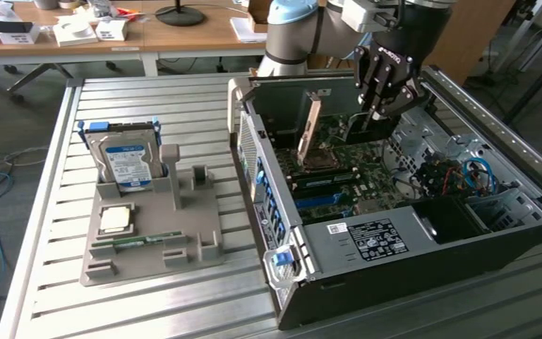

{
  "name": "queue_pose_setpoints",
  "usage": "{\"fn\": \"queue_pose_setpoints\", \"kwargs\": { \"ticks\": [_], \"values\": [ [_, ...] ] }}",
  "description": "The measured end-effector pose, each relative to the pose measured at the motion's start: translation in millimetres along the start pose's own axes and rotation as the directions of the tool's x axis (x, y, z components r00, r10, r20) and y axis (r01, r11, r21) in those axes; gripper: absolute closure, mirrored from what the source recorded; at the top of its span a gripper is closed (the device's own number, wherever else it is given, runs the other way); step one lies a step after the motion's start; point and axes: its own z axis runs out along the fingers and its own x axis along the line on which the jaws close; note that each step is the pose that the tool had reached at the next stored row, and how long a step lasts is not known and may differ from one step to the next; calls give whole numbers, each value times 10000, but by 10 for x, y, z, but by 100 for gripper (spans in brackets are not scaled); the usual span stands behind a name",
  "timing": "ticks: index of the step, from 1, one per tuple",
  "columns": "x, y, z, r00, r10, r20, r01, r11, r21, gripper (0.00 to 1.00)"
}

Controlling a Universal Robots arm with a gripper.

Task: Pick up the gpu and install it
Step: 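Insert the gpu into the slot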

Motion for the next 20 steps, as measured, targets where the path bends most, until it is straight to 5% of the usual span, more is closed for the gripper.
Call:
{"fn": "queue_pose_setpoints", "kwargs": {
  "ticks": [20],
  "values": [
    [0,-3,88,10000,0,4,0,10000,1,74]
  ]
}}
